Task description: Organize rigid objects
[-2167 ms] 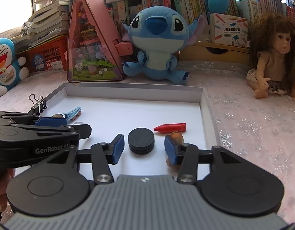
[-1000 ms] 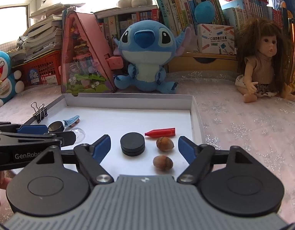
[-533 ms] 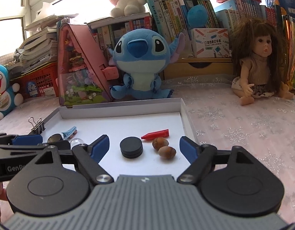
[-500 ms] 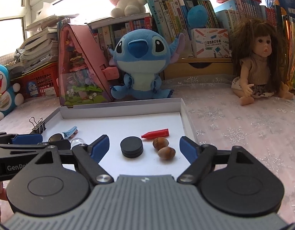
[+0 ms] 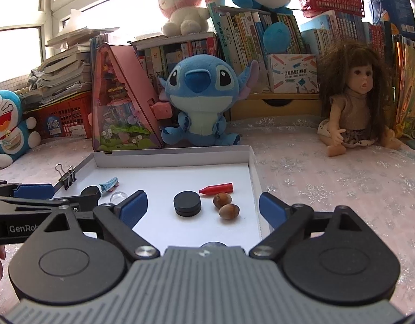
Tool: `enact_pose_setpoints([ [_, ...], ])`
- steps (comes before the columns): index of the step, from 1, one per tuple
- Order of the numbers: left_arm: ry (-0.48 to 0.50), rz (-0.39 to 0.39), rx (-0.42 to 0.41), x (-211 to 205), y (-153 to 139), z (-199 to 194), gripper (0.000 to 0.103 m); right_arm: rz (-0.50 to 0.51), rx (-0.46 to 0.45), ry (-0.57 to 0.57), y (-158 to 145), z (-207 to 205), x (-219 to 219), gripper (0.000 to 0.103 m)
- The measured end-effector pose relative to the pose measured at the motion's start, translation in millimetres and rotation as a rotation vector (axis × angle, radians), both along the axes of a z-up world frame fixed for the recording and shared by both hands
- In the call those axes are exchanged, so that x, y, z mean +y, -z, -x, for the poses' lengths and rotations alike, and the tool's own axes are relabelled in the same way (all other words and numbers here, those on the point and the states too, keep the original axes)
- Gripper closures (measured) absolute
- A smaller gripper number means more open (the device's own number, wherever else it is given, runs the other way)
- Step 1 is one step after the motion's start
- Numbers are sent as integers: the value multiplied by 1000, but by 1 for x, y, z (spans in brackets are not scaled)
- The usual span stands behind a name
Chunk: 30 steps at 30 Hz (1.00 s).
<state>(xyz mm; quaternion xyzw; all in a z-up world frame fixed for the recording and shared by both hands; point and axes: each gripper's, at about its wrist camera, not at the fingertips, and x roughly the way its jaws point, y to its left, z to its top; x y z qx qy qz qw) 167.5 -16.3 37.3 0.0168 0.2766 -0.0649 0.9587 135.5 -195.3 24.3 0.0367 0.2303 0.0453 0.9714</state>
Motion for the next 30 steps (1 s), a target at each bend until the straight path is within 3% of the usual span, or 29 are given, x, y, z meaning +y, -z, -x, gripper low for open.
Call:
enact_pose_setpoints([
  [8, 10, -9, 4, 0, -2, 14, 22, -9, 0, -12, -3, 11, 1, 7],
  [30, 10, 24, 39, 10, 4, 44, 22, 11, -6, -37, -3, 38, 6, 5],
])
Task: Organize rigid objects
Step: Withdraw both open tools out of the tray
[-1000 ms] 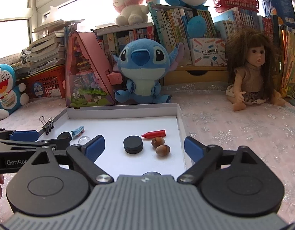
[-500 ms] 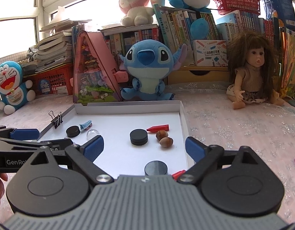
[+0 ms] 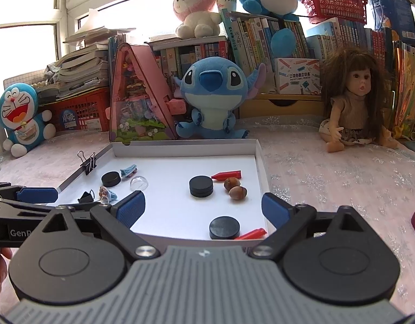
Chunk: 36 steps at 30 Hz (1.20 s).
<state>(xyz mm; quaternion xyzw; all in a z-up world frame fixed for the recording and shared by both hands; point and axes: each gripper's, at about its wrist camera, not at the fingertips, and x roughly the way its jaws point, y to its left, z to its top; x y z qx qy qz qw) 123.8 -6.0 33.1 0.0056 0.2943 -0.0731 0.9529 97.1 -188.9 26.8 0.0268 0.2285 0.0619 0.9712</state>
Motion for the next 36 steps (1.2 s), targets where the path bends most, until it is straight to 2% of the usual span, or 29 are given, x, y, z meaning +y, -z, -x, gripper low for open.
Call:
enact_pose_setpoints([
  [22, 16, -10, 25, 5, 18, 32, 21, -2, 67, 5, 22, 19, -2, 5],
  [36, -40, -37, 50, 14, 31, 14, 21, 9, 123, 33, 34, 16, -3, 5],
])
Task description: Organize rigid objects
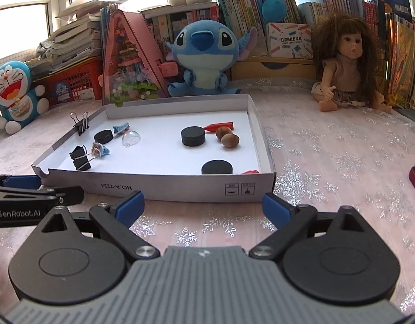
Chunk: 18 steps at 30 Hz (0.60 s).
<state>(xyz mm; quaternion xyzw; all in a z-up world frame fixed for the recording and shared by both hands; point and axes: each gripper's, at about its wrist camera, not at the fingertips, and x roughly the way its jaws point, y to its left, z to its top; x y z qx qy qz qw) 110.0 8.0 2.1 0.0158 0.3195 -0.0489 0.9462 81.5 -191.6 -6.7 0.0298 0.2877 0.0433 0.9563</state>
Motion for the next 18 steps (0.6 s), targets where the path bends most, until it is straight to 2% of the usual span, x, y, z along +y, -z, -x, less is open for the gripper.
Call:
enact_pose_setpoints([
  [6, -9, -17, 8, -1, 10, -4, 19, 23, 27, 15, 6, -4, 1, 2],
  [13, -28, -23, -3, -1, 15, -5, 10, 36, 58, 20, 10, -8, 3, 0],
  [18, -34, -9, 13, 1, 16, -7, 2, 83, 75, 20, 12, -10, 10, 0],
])
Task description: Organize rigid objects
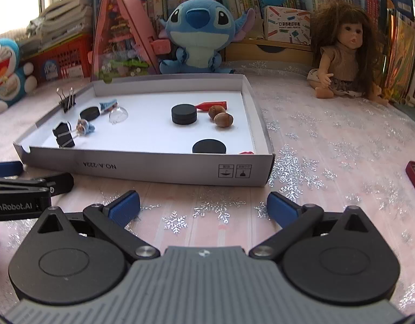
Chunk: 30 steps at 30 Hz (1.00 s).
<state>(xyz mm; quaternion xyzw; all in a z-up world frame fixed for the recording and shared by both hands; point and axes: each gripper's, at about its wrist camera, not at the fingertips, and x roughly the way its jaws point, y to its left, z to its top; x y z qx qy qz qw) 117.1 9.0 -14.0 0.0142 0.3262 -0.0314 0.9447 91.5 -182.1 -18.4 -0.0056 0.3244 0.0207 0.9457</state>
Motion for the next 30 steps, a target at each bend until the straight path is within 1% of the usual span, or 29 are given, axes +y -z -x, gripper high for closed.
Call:
enact_pose_setpoints([
  [30, -5, 8, 1, 1, 1, 1, 0, -10, 2, 3, 0, 0, -1, 0],
])
